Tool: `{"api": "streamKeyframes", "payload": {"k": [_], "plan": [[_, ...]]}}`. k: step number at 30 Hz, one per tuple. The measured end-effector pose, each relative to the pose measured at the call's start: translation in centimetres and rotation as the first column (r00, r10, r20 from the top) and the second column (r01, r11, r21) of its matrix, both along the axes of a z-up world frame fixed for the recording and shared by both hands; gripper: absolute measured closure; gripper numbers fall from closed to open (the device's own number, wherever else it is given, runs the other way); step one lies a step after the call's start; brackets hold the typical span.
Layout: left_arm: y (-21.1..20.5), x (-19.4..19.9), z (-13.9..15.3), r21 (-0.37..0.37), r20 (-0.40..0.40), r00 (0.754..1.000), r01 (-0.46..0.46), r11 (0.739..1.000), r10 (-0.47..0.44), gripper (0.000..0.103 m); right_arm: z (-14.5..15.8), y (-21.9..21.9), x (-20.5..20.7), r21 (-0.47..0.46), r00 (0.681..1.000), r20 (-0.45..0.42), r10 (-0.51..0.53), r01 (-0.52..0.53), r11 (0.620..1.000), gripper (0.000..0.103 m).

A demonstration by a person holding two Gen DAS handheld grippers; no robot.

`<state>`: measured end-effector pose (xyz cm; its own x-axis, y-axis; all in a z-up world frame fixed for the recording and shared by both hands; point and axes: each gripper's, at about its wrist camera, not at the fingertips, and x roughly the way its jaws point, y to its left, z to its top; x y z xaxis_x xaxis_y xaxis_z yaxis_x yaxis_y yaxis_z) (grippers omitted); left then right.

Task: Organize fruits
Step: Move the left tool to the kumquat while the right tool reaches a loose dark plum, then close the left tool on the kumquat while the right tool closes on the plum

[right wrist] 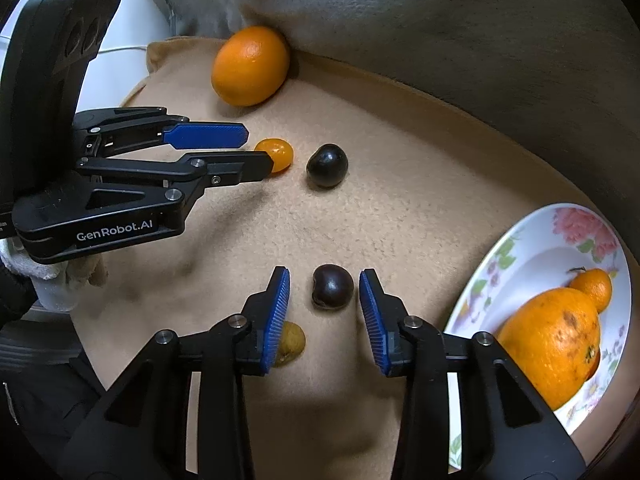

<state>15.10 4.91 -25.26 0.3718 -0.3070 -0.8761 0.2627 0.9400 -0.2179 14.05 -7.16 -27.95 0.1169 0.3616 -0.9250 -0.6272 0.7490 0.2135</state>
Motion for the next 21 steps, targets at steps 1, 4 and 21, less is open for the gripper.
{"api": "streamKeyframes", "payload": {"k": [1, 4, 21], "plan": [[0.0, 0.1, -0.1, -0.001, -0.002, 1.0, 0.003, 1.0, -0.003, 0.07, -0.1, 0.1, 0.1, -0.004, 1.0, -0.004, 0.002, -0.002, 1.0, 0.066], [-0.2, 0.3, -0.3, -0.002, -0.008, 1.0, 0.013, 1.0, -0.013, 0.071, -0.4, 0.4, 0.3, -0.012, 1.0, -0.013, 0.009, -0.009, 1.0, 0.067], [-1.0, 0.7, -1.5, 0.006, -0.018, 1.0, 0.022, 1.0, -0.022, 0.08, -1.3, 2.3, 0.8, -0.048, 0.999, -0.032, 0.028, -0.03, 0.998, 0.079]]}}
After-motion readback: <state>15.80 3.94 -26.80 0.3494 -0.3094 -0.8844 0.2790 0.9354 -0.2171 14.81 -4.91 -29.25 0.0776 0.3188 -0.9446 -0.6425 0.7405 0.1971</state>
